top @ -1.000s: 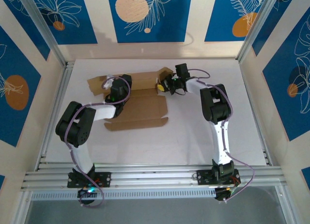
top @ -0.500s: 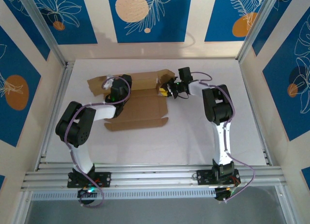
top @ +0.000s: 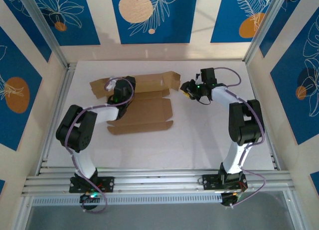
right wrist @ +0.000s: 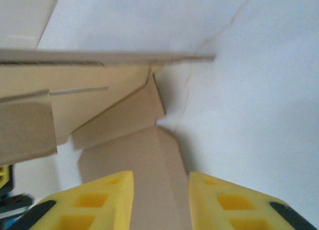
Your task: Fold the paper box
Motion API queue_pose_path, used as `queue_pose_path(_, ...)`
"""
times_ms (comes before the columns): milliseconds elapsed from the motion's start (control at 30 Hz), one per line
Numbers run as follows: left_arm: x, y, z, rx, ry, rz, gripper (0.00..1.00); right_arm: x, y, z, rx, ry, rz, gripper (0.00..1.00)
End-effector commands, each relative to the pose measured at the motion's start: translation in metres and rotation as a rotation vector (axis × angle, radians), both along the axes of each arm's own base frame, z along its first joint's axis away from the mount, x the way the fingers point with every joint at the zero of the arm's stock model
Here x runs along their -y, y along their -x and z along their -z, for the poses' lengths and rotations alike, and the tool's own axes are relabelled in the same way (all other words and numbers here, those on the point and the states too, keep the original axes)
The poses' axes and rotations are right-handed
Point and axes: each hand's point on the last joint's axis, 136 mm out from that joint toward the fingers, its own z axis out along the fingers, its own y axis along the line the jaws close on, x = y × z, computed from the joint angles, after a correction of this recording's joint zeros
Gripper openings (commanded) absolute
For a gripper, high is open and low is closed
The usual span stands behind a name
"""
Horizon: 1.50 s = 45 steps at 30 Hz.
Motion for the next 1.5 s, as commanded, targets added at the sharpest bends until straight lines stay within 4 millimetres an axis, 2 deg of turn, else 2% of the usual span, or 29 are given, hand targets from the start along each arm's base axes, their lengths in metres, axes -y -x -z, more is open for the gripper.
queue_pose_path(0, 0.0, 0.005, 0.017, -0.083, -0.064, 0.026, 0.0, 0.009, -0.019, -0.024, 0.304, 0.338, -0.107, 0.42)
queue_pose_path(100, 0.002, 0.005, 0.019, -0.09, -0.055, 0.036, 0.0, -0.012, -0.028, -0.033, 0.564, 0.546, -0.273, 0.56)
queue_pose_path(167, 0.003, 0.005, 0.021, -0.091, -0.048, 0.042, 0.0, -0.019, -0.038, -0.032, 0.623, 0.618, -0.327, 0.66)
queue_pose_path(367, 0.005, 0.006, 0.025, -0.097, -0.046, 0.055, 0.0, -0.015, -0.08, -0.024, 0.659, 0.746, -0.346, 0.71)
queue_pose_path(500, 0.006, 0.008, 0.024, -0.098, -0.045, 0.059, 0.0, -0.012, -0.093, -0.017, 0.636, 0.71, -0.365, 0.69)
queue_pose_path(567, 0.006, 0.008, 0.022, -0.093, -0.046, 0.063, 0.0, -0.021, -0.088, -0.017, 0.66, 0.638, -0.424, 0.64)
queue_pose_path(700, 0.006, 0.007, 0.021, -0.087, -0.054, 0.061, 0.0, -0.054, -0.058, -0.024, 0.734, 0.475, -0.577, 0.53)
queue_pose_path(800, 0.007, 0.005, 0.023, -0.088, -0.048, 0.062, 0.0, -0.061, -0.045, -0.02, 0.73, 0.505, -0.597, 0.42)
queue_pose_path(1000, 0.006, 0.008, 0.024, -0.091, -0.045, 0.059, 0.0, -0.072, -0.022, -0.019, 0.682, 0.425, -0.638, 0.18)
queue_pose_path(1300, 0.006, 0.011, 0.017, -0.081, -0.054, 0.061, 0.0, -0.09, -0.001, -0.048, 0.635, 0.265, -0.605, 0.15)
queue_pose_path(1467, 0.002, 0.013, 0.018, -0.077, -0.062, 0.049, 0.0, -0.099, 0.014, -0.046, 0.588, 0.237, -0.613, 0.14)
